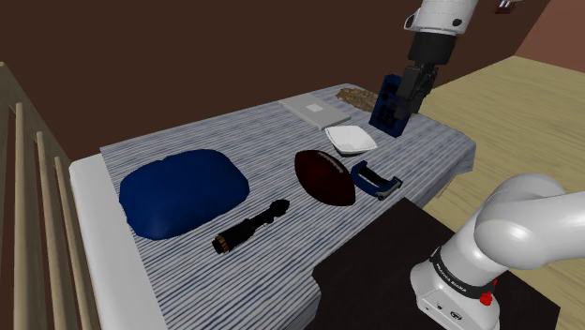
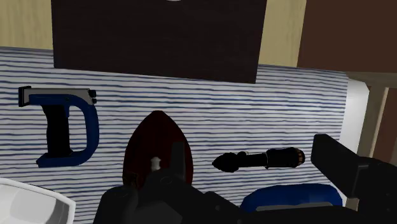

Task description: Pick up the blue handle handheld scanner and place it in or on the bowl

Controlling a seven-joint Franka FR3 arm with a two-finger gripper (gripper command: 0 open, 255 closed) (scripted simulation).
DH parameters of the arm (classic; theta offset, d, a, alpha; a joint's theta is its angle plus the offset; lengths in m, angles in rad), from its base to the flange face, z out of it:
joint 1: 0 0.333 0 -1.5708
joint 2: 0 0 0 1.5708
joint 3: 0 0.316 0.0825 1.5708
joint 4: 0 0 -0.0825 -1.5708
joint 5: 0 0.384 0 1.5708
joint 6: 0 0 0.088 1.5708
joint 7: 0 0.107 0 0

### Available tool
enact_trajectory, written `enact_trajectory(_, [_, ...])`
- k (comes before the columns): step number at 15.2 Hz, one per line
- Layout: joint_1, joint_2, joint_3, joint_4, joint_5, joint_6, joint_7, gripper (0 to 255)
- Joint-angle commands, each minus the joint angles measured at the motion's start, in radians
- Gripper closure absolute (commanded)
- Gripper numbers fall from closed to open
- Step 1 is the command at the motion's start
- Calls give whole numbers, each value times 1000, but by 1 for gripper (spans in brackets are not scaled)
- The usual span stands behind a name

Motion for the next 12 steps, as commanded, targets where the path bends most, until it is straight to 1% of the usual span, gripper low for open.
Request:
enact_trajectory(1, [0, 0, 0, 0, 0, 0, 0, 0])
enact_trajectory(7, [-34, 21, -53, -154, -68, 181, -79, 0])
enact_trajectory(12, [-67, 82, -103, -251, -123, 349, -142, 0])
